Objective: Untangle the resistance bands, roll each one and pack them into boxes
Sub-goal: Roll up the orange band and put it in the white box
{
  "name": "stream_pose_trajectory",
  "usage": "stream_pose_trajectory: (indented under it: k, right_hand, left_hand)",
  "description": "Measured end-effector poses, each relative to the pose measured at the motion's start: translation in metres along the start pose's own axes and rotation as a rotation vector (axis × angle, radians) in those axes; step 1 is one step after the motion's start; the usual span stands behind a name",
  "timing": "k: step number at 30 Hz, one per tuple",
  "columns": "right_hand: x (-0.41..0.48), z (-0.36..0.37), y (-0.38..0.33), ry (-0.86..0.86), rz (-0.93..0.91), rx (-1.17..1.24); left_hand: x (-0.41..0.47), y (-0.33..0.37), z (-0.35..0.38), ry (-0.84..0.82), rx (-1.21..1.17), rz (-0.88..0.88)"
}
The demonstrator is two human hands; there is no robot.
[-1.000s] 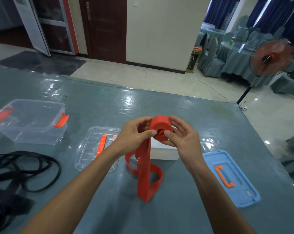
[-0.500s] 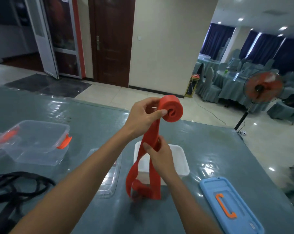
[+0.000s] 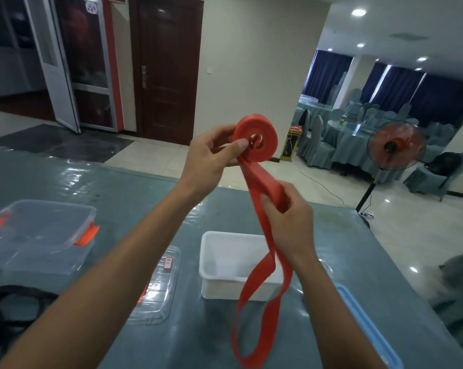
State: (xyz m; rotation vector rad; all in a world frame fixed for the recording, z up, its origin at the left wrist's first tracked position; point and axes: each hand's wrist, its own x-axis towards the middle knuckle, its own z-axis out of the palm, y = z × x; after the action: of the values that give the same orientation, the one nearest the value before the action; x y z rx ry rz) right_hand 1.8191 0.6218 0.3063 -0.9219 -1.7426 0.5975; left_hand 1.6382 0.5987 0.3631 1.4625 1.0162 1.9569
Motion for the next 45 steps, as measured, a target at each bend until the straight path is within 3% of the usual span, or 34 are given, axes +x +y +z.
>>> stream_pose_trajectory:
  k: [9, 17, 22, 28, 36, 45]
  right_hand:
    - [-0.062, 0.033, 0.047, -0.446, 0.22, 0.1]
    - [-0.072, 0.064, 0.048, -0.577, 0.288, 0.208]
    - [-0.076, 0.08, 0.044, -0.495, 0.321, 0.241]
    - [-0.091, 0.086, 0.05, -0.593, 0.276, 0.12]
    - [-0.095, 0.074, 0.065, -0.535, 0.382, 0.22]
    - [-0.106, 0.079, 0.076, -0.567, 0.318, -0.14]
  left_hand:
    - [-0.045, -0.037, -0.003, -0.104, 0.047, -0.177]
    - [-0.055, -0.045, -0.006, -0.073, -0.071, -0.253]
    - [-0.054, -0.04, -0.005, -0.081, -0.058, -0.236]
    - [-0.064, -0.052, -0.008, -0.113, -0.071, -0.27]
    - [-0.069, -0.053, -0.009, -0.118, -0.176, -0.298]
    - [-0.083, -0.057, -0.025, -0.232, 0.013, -0.281]
